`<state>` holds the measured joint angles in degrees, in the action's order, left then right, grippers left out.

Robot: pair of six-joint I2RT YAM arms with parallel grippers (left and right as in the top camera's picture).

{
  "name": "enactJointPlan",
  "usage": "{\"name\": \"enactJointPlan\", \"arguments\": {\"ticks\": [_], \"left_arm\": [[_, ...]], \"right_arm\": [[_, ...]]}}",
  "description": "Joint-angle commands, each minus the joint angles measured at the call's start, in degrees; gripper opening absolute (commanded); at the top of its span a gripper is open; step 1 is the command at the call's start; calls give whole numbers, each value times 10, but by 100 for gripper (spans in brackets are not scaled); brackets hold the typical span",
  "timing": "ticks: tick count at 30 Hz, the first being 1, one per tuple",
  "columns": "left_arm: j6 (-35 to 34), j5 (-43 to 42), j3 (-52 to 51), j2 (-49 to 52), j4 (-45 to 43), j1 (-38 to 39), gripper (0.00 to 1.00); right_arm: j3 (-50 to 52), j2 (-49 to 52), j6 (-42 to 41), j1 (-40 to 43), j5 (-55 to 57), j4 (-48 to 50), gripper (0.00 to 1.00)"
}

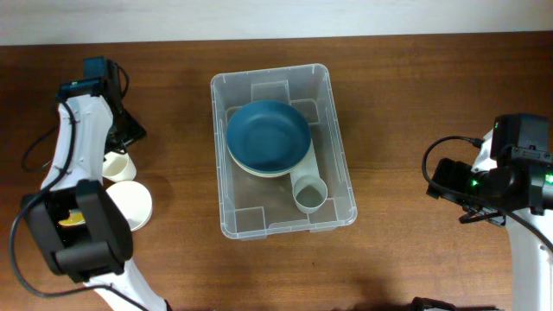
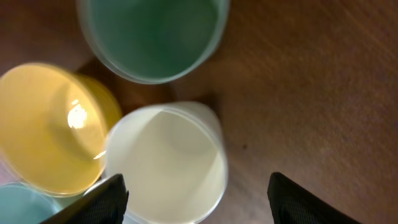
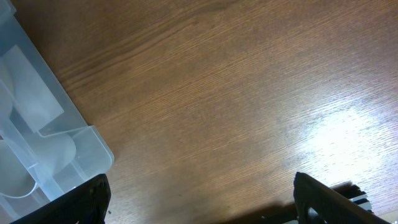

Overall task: Pack container
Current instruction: 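Grasp the white cup with the left gripper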

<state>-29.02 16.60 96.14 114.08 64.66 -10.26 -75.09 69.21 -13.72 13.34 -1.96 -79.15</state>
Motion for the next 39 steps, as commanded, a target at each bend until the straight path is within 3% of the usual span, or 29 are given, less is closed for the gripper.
{"name": "enactJointPlan", "arguments": {"ticks": [1, 9, 11, 13, 20, 31, 35, 39], "left_arm": [[51, -20, -3, 39, -16, -2, 74], [52, -40, -3, 92, -34, -3, 73], [52, -40, -3, 94, -34, -2, 62], [52, -39, -3, 94, -35, 0, 44], [71, -54, 6, 93, -26, 17, 13], [102, -52, 164, 17, 112, 103, 4], [108, -52, 219, -38, 153, 158, 1], [110, -70, 230, -107, 163, 265, 1]], "right_arm": [[2, -1, 0, -2, 5, 1, 90], [2, -1, 0, -2, 5, -1, 90], [2, -1, 0, -2, 5, -1, 90], [2, -1, 0, -2, 5, -1, 90], [2, -1, 0, -2, 5, -1, 90], [2, -1, 0, -2, 5, -1, 90], [2, -1, 0, -2, 5, 0, 90], [2, -1, 0, -2, 5, 2, 90]]}}
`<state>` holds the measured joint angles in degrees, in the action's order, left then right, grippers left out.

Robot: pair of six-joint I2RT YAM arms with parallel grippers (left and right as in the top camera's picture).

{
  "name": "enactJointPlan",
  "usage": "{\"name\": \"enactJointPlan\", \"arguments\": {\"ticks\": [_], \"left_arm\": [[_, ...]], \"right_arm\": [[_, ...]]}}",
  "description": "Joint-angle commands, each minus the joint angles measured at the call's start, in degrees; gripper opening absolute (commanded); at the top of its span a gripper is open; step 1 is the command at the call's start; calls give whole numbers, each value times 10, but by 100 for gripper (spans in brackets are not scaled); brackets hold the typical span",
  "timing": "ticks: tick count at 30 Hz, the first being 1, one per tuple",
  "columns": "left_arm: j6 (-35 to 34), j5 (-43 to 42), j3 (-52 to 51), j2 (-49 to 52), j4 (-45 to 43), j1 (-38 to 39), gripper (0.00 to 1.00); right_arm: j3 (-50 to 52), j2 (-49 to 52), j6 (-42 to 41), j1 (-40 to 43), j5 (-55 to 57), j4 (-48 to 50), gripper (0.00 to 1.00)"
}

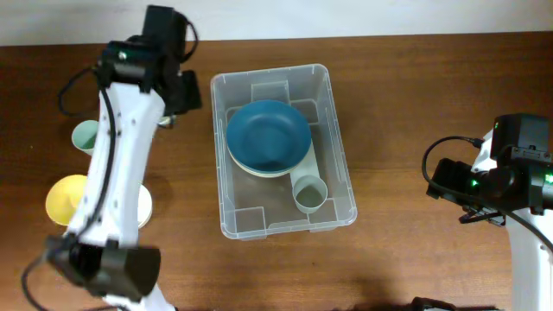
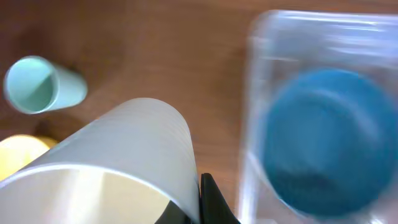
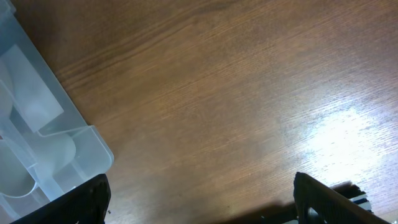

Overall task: Pack container
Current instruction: 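Grasp the white cup with the left gripper, then place the white cup into the container beside the bowls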

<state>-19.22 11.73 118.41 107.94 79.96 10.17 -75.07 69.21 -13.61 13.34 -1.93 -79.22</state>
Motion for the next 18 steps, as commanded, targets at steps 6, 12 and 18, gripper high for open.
{"name": "enactJointPlan", "arguments": {"ticks": [6, 12, 18], "left_arm": [[11, -54, 7, -50, 26, 211, 1], [11, -56, 7, -30, 26, 341, 1], [11, -78, 7, 15, 21, 391, 1]], "right_arm": [[1, -1, -1, -2, 5, 4, 90], [1, -1, -1, -2, 5, 4, 90], [1, -1, -2, -2, 5, 2, 90]]}}
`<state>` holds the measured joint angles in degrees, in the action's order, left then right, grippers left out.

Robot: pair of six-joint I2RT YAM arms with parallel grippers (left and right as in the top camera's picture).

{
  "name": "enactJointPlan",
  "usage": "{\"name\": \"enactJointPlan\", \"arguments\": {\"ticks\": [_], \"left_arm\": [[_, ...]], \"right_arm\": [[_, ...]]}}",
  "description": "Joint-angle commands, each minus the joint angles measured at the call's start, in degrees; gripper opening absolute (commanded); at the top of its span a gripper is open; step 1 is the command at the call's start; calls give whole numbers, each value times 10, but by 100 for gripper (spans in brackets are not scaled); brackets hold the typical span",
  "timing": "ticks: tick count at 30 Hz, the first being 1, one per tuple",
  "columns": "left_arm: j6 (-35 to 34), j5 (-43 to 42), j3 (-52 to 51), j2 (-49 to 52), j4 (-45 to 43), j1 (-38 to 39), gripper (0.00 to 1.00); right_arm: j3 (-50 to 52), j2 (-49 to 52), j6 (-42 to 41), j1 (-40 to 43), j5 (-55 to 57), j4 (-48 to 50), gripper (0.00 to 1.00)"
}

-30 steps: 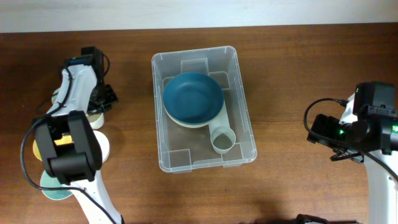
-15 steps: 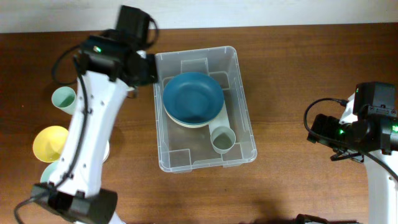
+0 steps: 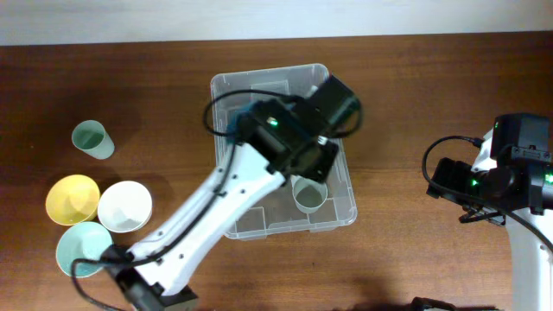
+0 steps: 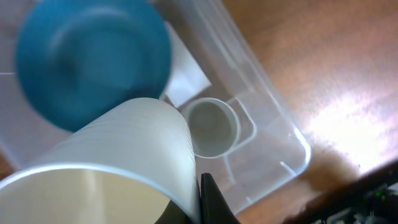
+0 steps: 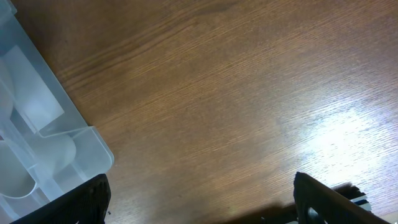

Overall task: Pack container
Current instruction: 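Place the white cup into the container beside the bowls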

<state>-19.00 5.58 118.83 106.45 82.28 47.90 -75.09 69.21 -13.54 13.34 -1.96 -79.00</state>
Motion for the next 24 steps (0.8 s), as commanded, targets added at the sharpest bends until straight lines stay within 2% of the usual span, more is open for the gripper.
{"name": "enactJointPlan", "arguments": {"ticks": [1, 13, 14, 15, 16, 18, 20, 24], "left_arm": [[9, -18, 3, 40, -1, 19, 1], [9, -65, 3, 114, 13, 38, 2], [9, -64, 3, 114, 14, 38, 9], [9, -65, 3, 114, 14, 37, 26], [9, -65, 3, 114, 15, 37, 56], [9, -65, 3, 114, 23, 37, 70], [9, -63, 3, 114, 29, 37, 75], [-7, 5, 9, 104, 40, 21, 76]], "right_arm": [[2, -1, -2, -2, 5, -1, 90], [2, -1, -2, -2, 5, -2, 90], [2, -1, -2, -2, 5, -2, 90], [2, -1, -2, -2, 5, -2, 90], [2, -1, -2, -2, 5, -1, 90], [2, -1, -2, -2, 5, -1, 90], [2, -1, -2, -2, 5, -2, 90], [2, -1, -2, -2, 5, -2, 90]]}}
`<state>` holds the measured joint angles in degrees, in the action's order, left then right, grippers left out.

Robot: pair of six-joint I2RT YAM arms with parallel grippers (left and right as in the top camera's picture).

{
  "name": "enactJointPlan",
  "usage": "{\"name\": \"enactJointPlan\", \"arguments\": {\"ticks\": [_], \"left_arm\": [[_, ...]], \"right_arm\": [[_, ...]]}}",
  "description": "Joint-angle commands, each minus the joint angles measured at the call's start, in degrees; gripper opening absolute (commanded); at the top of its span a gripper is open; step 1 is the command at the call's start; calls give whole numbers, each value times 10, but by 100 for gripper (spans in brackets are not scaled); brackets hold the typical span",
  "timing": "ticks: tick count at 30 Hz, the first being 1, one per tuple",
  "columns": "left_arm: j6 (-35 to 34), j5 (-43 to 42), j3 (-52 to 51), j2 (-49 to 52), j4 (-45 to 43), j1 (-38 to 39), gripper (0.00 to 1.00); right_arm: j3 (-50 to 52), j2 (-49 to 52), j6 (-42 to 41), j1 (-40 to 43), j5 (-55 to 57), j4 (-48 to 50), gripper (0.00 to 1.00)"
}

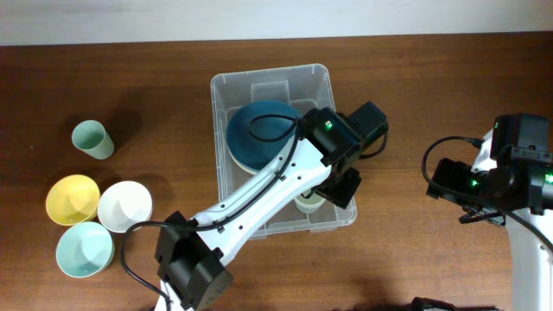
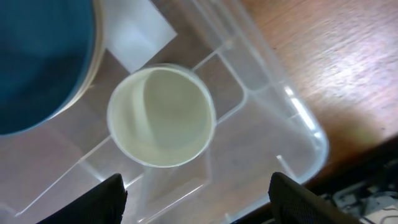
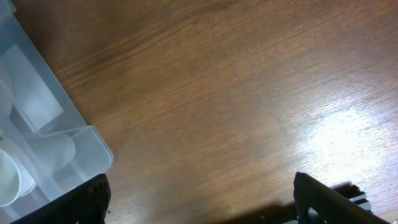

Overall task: Pack container
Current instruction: 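Place the white cup into the container beside the bowls, then move the left gripper back toward the remaining cups and bowls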

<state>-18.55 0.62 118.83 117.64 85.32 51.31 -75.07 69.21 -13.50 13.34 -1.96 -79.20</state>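
Note:
The clear plastic container stands mid-table. It holds a dark blue bowl stacked on a pale plate. A cream cup stands upright in the near right corner, nested in the cup that was there. My left gripper hangs open just above this cup with nothing between its fingers. In the overhead view the left gripper partly covers the cream cup. My right gripper is open over bare wood to the right of the container's corner.
On the left of the table stand a small teal cup, a yellow bowl, a white bowl and a light teal bowl. The left arm crosses over the container's near half.
My left gripper held the cream cup above the container; now it is open and the cup stands nested in the cup in the near right corner. The right arm has not moved.
My left gripper was open over the cream cup among the bowls at the left. Then it was shut on the cup near the container's far left side, then over the container. Now the cup sits in the container, released.

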Motion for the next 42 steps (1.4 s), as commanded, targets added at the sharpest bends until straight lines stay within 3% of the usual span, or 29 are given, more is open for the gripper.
{"name": "enactJointPlan", "arguments": {"ticks": [1, 6, 11, 17, 22, 28, 39, 42], "left_arm": [[-18, 71, 12, -15, 13, -23, 76], [-18, 122, 20, -75, 12, -120, 78], [-17, 129, 20, -116, -12, -290, 84], [-17, 127, 20, -96, -63, -489, 87], [-14, 127, 20, -50, -107, -592, 87], [-9, 123, 20, 30, -128, -646, 87], [-9, 123, 20, 157, -129, -657, 86], [-9, 123, 20, 172, -130, -657, 74]], "right_arm": [[1, -1, -2, -2, 5, 0, 90], [1, -1, -2, -2, 5, 0, 90], [1, -1, -2, -2, 5, 1, 90], [1, -1, -2, -2, 5, 0, 90], [1, -1, -3, -2, 5, 0, 90], [1, -1, -2, -2, 5, 0, 90], [1, -1, -2, -2, 5, -1, 90], [1, -1, -2, -2, 5, 0, 90]]}}
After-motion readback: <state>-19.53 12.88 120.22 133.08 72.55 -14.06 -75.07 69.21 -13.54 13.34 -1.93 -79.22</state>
